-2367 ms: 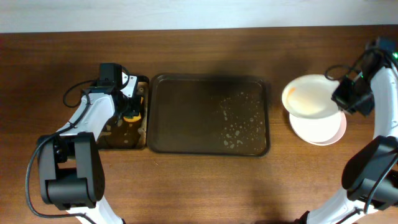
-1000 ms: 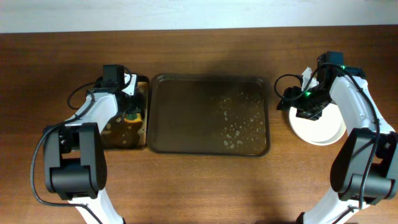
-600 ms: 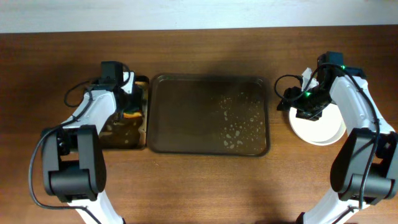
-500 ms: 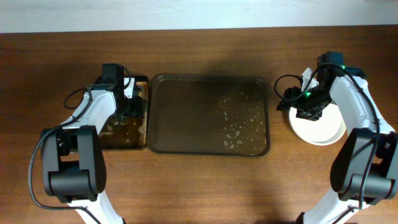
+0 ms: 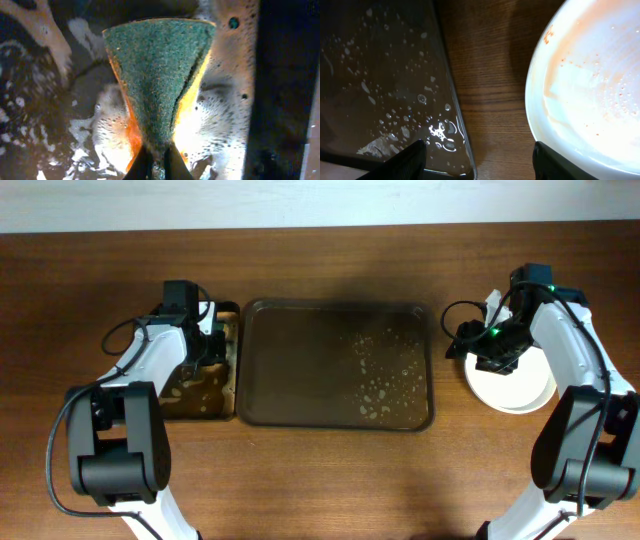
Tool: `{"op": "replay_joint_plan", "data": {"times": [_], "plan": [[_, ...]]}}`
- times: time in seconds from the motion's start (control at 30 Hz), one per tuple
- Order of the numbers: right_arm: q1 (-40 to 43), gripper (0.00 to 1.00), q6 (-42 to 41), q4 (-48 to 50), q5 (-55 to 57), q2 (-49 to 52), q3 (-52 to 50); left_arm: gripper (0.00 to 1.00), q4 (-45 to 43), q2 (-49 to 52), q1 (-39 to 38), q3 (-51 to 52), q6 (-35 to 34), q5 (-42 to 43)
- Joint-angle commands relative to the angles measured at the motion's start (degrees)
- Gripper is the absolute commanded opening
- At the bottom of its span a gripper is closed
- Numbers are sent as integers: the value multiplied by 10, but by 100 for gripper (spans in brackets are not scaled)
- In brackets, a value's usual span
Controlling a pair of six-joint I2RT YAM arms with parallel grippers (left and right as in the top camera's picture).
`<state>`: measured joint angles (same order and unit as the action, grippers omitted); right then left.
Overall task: Clean dirty plates on tray and stack at the side
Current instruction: 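Lower the sponge into the black tray and release it with the left gripper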
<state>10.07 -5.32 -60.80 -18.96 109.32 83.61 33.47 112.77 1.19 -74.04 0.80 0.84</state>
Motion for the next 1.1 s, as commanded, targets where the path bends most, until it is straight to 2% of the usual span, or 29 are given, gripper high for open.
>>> {"op": "replay_joint_plan", "data": {"times": [0.0, 0.03, 0.07, 0.1, 0.27, 0.3, 0.43, 0.57, 0.67, 0.77, 0.9, 0.97, 1.07], "plan": [[-4, 68, 6, -1, 3, -14, -2, 26, 10, -22, 1, -8, -2, -23], [-4, 69, 6, -1, 3, -14, -2, 40, 11, -33, 1, -9, -2, -21], [-4, 69, 6, -1, 3, -14, -2, 50, 11, -42, 1, -9, -2, -21], [-4, 69, 6, -1, 3, -14, -2, 52, 12, -54, 1, -9, -2, -21], [-4, 69, 6, -1, 3, -14, -2, 32, 21, -77, 1, -9, -2, 15], [-4, 69, 6, -1, 3, -14, -2, 23, 24, -75, 1, -8, -2, 19], [-4, 69, 6, -1, 3, -14, -2, 11, 26, -75, 1, 4, -2, 18], [-4, 68, 6, -3, 3, -14, -2, 10, 4, -75, 1, 37, -2, 6], [-4, 68, 6, -4, 3, -14, -2, 14, -39, -73, 1, 80, -29, -18], [-4, 68, 6, -8, 3, -14, -2, 12, -78, -65, 1, 120, -32, -28], [-4, 67, 6, -9, 3, -14, -2, 15, -114, -39, 1, 155, -47, -50], [-4, 67, 6, -9, 3, -14, -2, 7, -114, -40, 1, 153, -47, -48], [-4, 67, 6, -9, 3, -14, -2, 5, -108, -58, 1, 134, -47, -46]]}}
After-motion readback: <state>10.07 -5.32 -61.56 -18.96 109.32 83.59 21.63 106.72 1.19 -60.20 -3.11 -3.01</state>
